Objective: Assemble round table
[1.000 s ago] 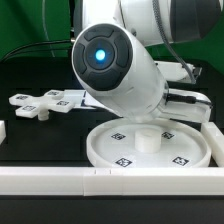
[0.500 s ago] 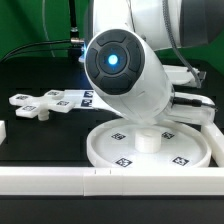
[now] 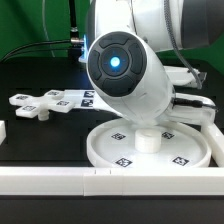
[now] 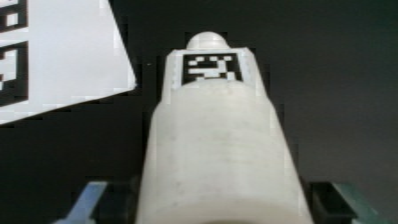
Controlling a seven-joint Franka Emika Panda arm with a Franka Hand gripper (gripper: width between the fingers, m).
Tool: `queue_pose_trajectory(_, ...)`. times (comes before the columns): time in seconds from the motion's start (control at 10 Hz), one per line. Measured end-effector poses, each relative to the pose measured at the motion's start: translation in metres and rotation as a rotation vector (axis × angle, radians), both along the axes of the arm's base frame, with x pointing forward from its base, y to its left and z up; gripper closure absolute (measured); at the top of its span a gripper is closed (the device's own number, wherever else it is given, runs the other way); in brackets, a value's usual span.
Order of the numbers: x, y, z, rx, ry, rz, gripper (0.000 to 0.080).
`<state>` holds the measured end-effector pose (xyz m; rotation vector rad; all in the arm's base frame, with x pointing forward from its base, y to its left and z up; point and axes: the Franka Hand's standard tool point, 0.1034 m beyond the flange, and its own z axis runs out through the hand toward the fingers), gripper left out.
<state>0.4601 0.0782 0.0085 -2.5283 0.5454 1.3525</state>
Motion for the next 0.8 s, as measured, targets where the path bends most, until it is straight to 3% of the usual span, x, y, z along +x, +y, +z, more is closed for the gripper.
queue_pose_trajectory(0.2, 0.002, -0.006, 0.004, 0.014, -0.006, 0.004, 0.0393)
queue_pose_trajectory(0.6, 0.022, -0.017, 0.058, 0.082, -0.023, 0.042, 0.0392)
queue_pose_trajectory(0.8, 0.031, -0.016, 0.055, 0.071, -0.078, 0.041, 0.0391)
